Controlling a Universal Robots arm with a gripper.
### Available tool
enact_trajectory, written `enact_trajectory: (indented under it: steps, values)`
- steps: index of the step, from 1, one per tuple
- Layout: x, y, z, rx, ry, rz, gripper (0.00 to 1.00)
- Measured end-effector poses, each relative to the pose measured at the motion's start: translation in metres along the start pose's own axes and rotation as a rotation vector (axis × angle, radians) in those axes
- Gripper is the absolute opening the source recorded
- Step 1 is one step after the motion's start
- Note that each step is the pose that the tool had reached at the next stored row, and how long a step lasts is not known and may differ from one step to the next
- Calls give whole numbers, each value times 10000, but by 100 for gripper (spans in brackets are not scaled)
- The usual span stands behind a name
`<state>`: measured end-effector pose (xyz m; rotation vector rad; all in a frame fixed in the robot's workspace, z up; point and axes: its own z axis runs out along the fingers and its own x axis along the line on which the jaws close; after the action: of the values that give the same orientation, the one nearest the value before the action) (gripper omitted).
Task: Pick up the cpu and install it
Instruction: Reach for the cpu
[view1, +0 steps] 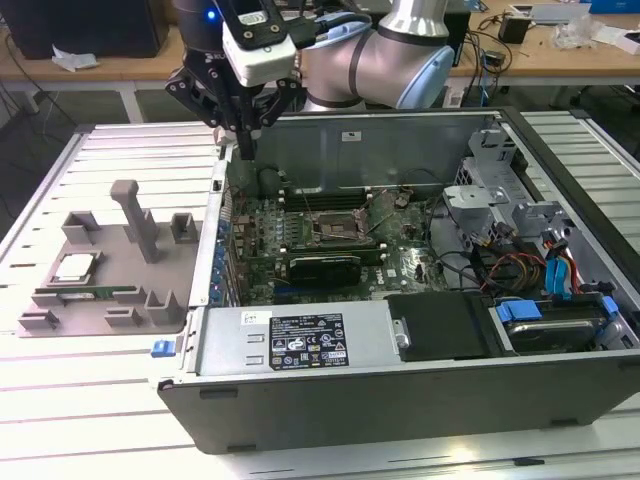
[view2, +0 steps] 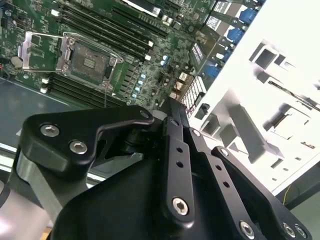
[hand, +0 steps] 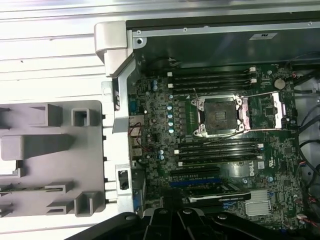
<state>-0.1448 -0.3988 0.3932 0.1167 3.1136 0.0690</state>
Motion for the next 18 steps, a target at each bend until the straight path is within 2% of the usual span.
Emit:
enact_trajectory:
  steps: [18]
  values:
    - [237,-18,-7,1,1,-1,11]
